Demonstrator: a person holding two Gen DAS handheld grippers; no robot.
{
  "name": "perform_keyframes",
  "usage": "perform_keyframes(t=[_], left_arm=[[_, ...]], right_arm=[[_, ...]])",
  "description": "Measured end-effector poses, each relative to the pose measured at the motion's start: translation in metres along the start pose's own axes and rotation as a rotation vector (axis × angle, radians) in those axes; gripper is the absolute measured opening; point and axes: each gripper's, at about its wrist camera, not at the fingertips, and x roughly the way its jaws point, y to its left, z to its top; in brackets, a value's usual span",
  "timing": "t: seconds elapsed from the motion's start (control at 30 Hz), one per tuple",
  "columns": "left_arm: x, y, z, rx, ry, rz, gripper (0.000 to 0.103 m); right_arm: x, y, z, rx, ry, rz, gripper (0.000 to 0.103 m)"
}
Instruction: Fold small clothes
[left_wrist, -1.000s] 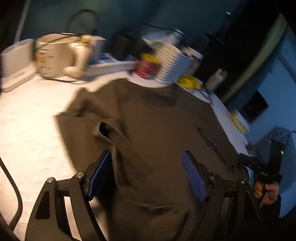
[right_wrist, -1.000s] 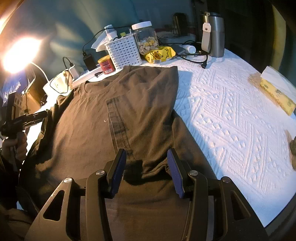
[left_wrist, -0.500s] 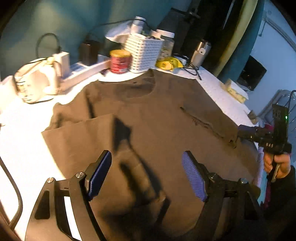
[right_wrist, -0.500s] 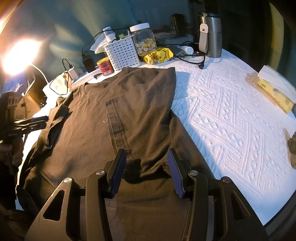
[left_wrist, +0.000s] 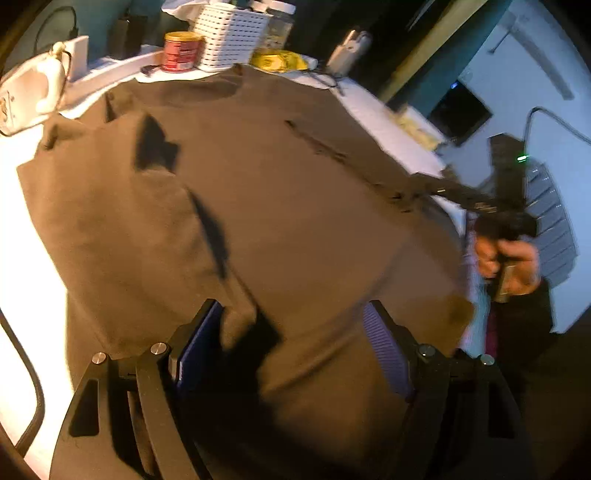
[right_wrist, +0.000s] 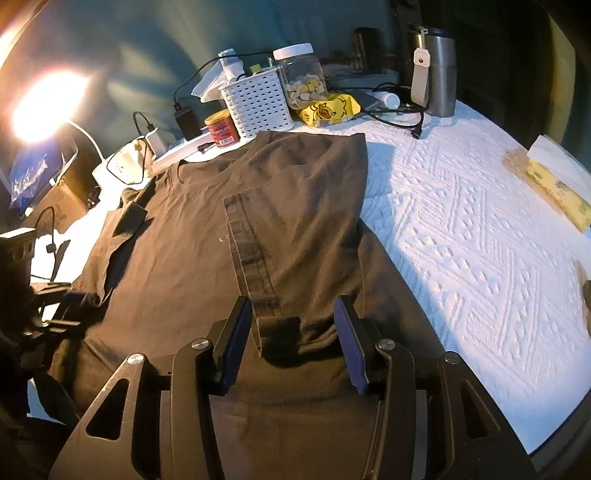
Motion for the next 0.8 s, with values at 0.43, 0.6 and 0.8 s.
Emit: perform_keyframes(t=[0.43,0.6,0.8], left_arm=[[-0.057,0.118,0.021,-0.302,-0.200,0.387,0.066],[-0.048,0.139,0.039,-0.334,-0.230,0.376,0.041],[-0.041,0.134,0.051,-0.316,-0.267,0.400,0.002]], right_arm=[[-0.002,0.003,0.005,-0.014,-0.014,0.011,0.049],[-0.003,0.002,0.007,-0.008,-0.014,0.000,0.049],[-0.001,0.001,0.007,-0.005,-0.005,-0.013,0.049]])
